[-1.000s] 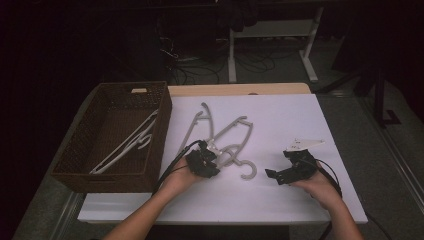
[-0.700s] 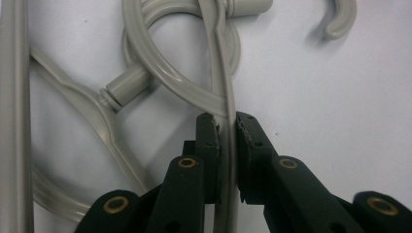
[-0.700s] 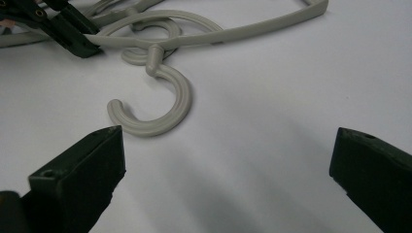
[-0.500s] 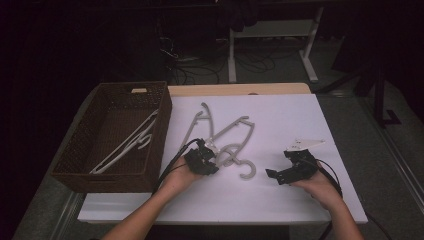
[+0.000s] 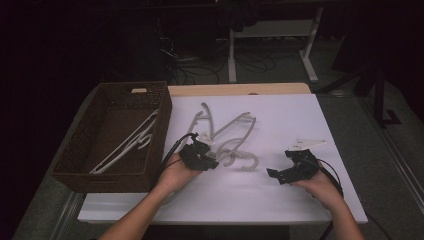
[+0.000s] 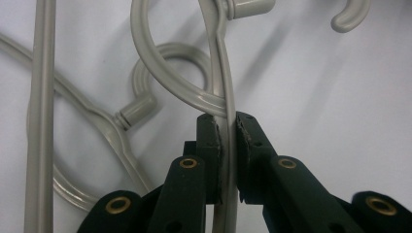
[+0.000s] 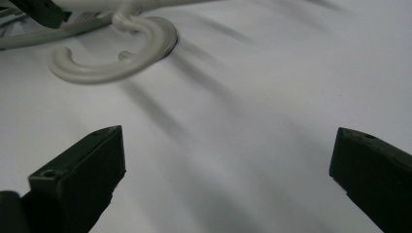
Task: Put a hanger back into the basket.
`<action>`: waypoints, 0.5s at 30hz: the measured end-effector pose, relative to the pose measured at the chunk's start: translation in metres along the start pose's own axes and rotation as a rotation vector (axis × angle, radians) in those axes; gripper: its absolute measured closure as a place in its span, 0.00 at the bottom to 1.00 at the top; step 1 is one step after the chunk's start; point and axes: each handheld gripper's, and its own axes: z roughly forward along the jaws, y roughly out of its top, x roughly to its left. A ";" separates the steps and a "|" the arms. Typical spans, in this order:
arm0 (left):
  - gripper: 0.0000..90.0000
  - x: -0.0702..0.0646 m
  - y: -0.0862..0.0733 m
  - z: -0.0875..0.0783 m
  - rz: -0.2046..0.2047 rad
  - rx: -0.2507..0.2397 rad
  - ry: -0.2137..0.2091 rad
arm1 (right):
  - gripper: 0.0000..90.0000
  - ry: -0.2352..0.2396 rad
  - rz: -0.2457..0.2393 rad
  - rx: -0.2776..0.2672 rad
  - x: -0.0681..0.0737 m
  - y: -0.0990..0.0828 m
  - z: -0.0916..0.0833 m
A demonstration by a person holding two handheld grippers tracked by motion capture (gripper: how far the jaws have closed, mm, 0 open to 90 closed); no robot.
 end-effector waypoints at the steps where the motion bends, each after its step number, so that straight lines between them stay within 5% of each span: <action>1: 0.91 -0.001 0.002 -0.004 -0.001 -0.009 -0.007 | 0.00 0.000 0.000 -0.001 0.000 0.000 0.000; 15: 0.91 -0.004 0.039 -0.078 -0.008 -0.133 -0.084 | 0.00 0.005 0.003 -0.003 0.001 0.000 0.000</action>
